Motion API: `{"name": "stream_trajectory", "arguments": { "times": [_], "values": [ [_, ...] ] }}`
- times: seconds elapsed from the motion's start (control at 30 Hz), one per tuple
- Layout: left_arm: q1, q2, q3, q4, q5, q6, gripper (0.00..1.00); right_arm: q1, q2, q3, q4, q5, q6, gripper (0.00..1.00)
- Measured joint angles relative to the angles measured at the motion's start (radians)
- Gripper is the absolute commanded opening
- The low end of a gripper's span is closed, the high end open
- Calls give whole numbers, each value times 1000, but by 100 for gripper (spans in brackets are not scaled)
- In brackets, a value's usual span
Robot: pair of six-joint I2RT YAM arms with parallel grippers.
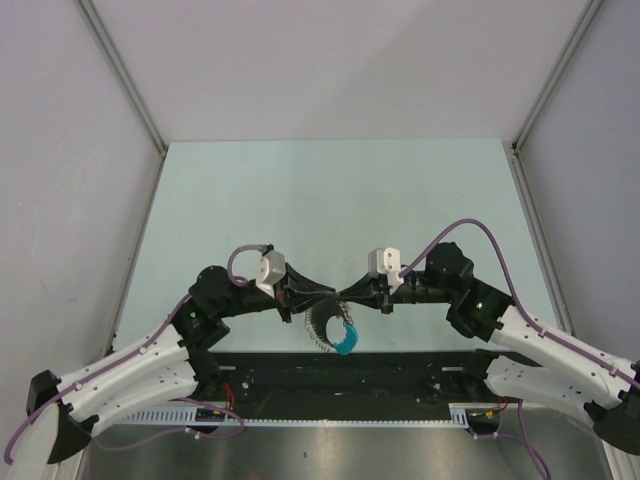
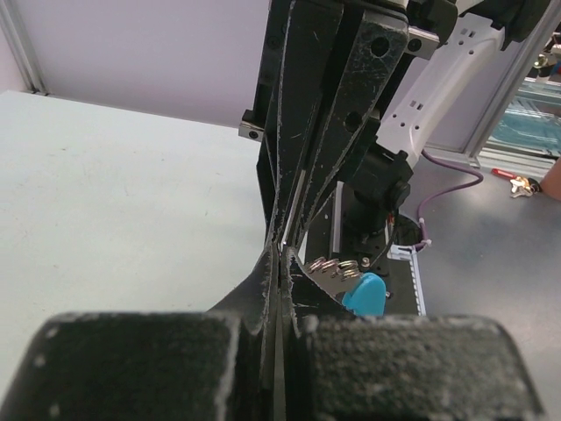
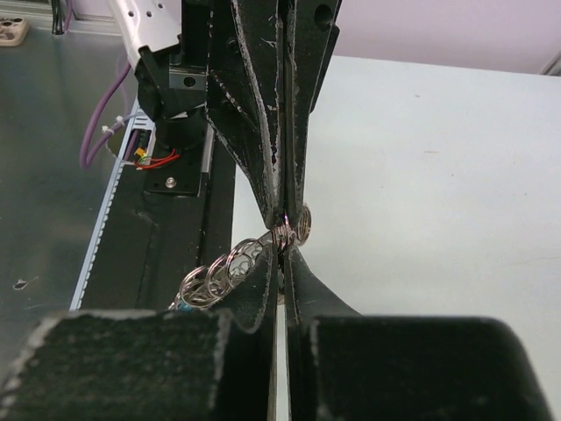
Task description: Remove the keys from the keyring
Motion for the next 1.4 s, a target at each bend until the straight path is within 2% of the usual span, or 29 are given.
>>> {"name": "stream_trajectory", "arguments": {
  "times": [0.17, 0.2, 0.23, 0.27, 0.3, 0.37, 0.47, 0.63, 0.87, 1.07, 1.4],
  "values": [
    [2, 0, -1, 22, -2, 0, 0, 6, -14, -9, 28, 39, 12, 0],
    [2, 0, -1, 25, -5, 2, 3, 8, -16, -10, 30, 49, 18, 0],
    [3, 0, -1, 24, -9, 8, 8, 9, -17, -10, 31, 59, 19, 0],
    [3, -1, 0, 16, -19, 17, 23, 10, -18, -10, 30, 69, 21, 0],
    [3, -2, 3, -1, -27, 28, 30, 11, -18, -11, 27, 78, 21, 0],
    [3, -4, 22, -57, -48, 64, 42, 11, -20, -13, 11, 97, 18, 0],
    [3, -13, 84, -178, -85, 109, 49, 5, -36, -15, -27, 116, 10, 0],
    [6, 5, 215, -351, -112, 166, 52, -10, -53, 2, -133, 134, -13, 0],
    [6, 171, 380, -542, -10, 216, 51, -14, 57, 160, -335, 158, -29, 0],
    [6, 230, 384, -616, 50, 235, 50, -16, 79, 201, -410, 162, -23, 0],
    [6, 255, 384, -620, 69, 272, 47, -16, 85, 207, -433, 142, -8, 0]
  ]
}}
